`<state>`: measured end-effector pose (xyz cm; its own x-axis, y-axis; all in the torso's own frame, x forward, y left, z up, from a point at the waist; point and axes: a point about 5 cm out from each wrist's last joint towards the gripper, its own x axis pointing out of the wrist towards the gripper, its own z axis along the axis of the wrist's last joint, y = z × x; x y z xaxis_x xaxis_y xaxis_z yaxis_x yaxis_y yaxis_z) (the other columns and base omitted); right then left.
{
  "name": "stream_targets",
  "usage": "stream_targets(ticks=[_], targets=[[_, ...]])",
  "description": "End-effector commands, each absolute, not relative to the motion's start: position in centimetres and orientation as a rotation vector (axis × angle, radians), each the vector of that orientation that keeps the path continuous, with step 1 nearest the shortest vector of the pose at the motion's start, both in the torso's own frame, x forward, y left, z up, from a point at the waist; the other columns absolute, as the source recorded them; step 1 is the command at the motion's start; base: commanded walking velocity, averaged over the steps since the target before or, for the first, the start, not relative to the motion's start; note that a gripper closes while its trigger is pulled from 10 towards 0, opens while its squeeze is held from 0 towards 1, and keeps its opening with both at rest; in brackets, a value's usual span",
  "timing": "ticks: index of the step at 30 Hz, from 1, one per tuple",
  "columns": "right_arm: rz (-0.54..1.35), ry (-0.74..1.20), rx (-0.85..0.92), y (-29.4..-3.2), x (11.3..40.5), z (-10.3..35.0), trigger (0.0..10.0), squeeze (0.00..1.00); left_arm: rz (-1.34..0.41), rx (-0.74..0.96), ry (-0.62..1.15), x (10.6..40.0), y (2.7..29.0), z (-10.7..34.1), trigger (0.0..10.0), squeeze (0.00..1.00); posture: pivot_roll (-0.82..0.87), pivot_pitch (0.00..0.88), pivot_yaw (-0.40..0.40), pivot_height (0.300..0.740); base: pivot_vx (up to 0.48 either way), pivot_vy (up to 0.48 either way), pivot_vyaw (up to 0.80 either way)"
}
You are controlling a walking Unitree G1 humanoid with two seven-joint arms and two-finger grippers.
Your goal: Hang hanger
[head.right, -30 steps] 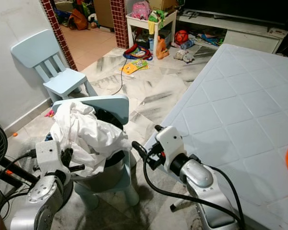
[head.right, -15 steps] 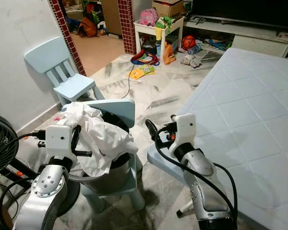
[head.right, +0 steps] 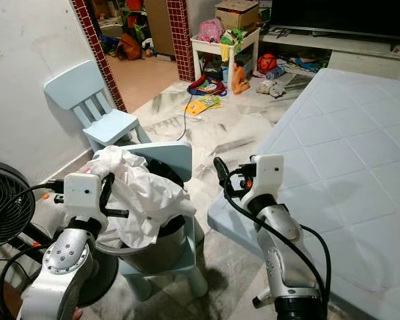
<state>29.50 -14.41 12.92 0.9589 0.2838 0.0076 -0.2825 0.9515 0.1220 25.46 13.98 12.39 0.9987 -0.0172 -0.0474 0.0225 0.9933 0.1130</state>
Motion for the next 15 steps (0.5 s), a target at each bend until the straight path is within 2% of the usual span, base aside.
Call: stream_targets(ticks=[1, 15], targets=[[0.295, 0.015, 0.121, -14.19, 29.48, 12.67, 10.0, 0.0, -0.022, 0.115, 0.045, 25.68, 14.22, 12.47, 10.0, 0.0, -0.06, 0.0, 0.134, 0.74, 0.0, 0.0, 0.0], [0.292, 0.013, 0.117, -14.37, 29.55, 12.79, 10.0, 0.0, -0.059, 0.093, 0.035, 25.97, 13.71, 12.65, 10.0, 0.0, -0.07, 0.0, 0.13, 0.74, 0.0, 0.0, 0.0]])
